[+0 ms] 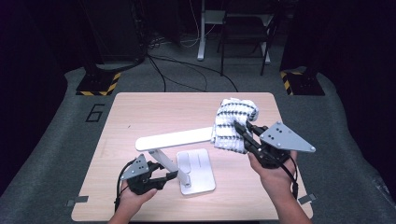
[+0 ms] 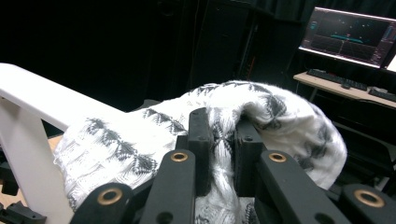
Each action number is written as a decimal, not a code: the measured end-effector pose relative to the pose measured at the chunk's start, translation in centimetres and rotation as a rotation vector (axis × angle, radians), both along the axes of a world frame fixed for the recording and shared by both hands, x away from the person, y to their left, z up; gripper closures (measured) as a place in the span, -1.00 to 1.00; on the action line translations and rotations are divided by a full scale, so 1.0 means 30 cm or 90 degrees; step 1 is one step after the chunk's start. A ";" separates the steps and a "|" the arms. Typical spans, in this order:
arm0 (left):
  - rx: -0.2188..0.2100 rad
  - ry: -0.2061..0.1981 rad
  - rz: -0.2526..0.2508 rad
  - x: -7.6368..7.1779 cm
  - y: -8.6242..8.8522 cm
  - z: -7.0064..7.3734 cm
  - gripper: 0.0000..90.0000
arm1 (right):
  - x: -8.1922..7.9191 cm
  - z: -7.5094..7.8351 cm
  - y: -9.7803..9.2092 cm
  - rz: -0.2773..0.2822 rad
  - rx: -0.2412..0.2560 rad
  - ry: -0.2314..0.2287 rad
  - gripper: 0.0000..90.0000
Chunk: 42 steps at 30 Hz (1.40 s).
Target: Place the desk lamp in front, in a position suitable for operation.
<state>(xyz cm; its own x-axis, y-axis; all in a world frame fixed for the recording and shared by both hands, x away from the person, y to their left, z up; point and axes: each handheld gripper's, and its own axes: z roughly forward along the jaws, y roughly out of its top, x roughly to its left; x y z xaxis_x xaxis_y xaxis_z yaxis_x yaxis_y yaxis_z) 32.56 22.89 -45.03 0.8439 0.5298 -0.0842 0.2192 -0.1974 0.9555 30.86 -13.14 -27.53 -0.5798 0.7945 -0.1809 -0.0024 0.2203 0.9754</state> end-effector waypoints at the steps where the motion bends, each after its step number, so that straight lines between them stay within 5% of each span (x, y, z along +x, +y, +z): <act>1: 0.000 0.000 0.000 0.000 0.000 0.000 0.19 | -0.001 0.000 -0.004 -0.001 0.000 0.000 0.80; 14: 0.000 0.001 0.000 0.000 0.000 -0.001 0.19 | -0.015 -0.007 0.003 -0.013 -0.025 -0.011 0.80; 34: -0.001 0.002 0.001 0.000 -0.001 -0.001 0.19 | -0.005 -0.064 0.001 -0.019 -0.018 0.023 0.81; 42: 0.007 0.005 0.001 -0.002 0.001 0.003 0.19 | -0.018 -0.057 0.087 0.008 -0.028 0.006 0.80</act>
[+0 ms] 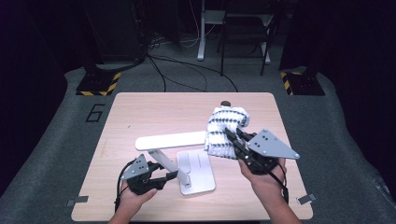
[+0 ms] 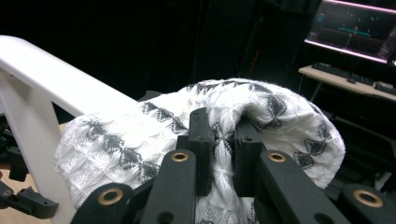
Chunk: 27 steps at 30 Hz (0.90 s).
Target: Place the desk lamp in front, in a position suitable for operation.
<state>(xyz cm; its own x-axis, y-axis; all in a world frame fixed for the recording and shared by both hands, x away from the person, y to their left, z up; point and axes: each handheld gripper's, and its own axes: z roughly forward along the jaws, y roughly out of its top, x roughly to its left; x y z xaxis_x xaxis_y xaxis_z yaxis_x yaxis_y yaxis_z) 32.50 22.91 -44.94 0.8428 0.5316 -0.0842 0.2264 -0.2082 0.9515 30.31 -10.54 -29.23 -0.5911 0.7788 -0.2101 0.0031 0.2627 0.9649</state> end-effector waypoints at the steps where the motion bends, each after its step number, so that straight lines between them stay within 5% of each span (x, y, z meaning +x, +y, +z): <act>1: 0.000 -0.001 0.000 0.000 0.000 0.000 0.19 | 0.000 0.001 0.015 0.005 -0.004 -0.003 0.80; 27: 0.003 -0.004 0.002 0.001 0.000 0.002 0.19 | -0.019 0.020 0.309 0.135 -0.007 -0.014 0.79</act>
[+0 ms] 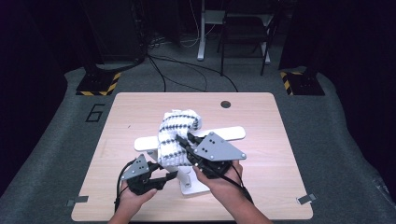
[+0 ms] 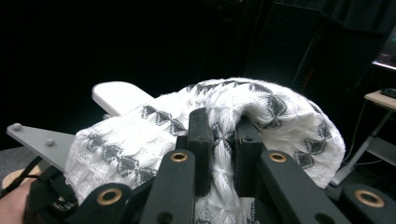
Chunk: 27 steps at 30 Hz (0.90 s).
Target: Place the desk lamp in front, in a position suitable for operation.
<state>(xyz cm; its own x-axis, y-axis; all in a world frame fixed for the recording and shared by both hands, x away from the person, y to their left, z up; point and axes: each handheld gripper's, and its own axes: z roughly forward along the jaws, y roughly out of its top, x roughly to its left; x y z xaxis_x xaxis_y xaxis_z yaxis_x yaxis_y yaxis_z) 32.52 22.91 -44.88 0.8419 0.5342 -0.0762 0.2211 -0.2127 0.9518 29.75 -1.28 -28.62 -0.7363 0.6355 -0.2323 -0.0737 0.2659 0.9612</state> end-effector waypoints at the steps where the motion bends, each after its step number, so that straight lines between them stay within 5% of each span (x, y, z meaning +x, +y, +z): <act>1: -0.007 0.004 0.004 -0.002 -0.004 0.000 0.19 | -0.004 0.002 0.022 0.007 0.003 0.010 0.79; 21: -0.010 0.011 0.008 0.001 -0.009 0.005 0.19 | -0.015 0.016 0.163 0.054 -0.010 0.009 0.77; 27: -0.010 0.011 0.008 0.001 -0.009 0.004 0.19 | -0.009 0.015 0.156 0.056 -0.015 0.015 0.78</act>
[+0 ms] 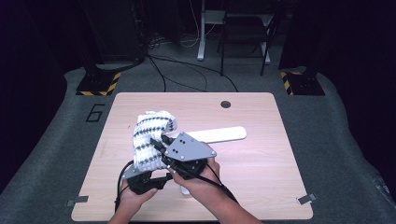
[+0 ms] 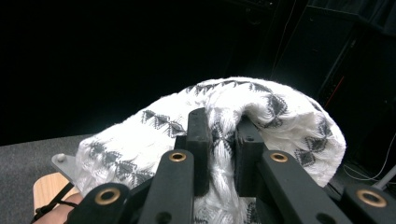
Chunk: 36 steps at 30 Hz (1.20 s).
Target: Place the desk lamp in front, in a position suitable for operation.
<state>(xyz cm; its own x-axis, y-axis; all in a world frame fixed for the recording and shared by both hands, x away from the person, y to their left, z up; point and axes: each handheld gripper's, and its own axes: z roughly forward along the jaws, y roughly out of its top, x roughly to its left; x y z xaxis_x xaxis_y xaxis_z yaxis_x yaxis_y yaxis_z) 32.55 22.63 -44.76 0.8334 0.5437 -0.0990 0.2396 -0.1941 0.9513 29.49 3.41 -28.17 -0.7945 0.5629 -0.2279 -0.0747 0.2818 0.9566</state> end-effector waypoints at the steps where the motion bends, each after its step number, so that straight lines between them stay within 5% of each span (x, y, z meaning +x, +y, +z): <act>1: 0.000 0.000 0.000 0.000 0.000 0.000 0.19 | 0.000 0.000 0.000 0.000 0.000 0.000 0.78; 9: -0.007 -0.003 -0.001 0.001 0.000 -0.004 0.19 | 0.004 -0.001 -0.072 -0.020 -0.015 -0.012 0.78; 25: 0.004 -0.005 -0.009 0.002 0.005 -0.005 0.19 | 0.003 -0.019 -0.290 -0.092 0.003 -0.014 0.79; 36: 0.002 -0.005 -0.007 0.002 0.004 -0.006 0.19 | -0.005 -0.042 -0.445 -0.142 0.041 0.020 0.79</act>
<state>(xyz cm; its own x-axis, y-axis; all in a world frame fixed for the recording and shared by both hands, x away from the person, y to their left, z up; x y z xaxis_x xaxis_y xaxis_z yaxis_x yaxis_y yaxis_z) 32.61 22.75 -44.93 0.8398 0.5352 -0.0910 0.2306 -0.1999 0.9523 29.33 -9.94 -29.44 -0.6546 0.7382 -0.1628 0.0124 0.2258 0.9741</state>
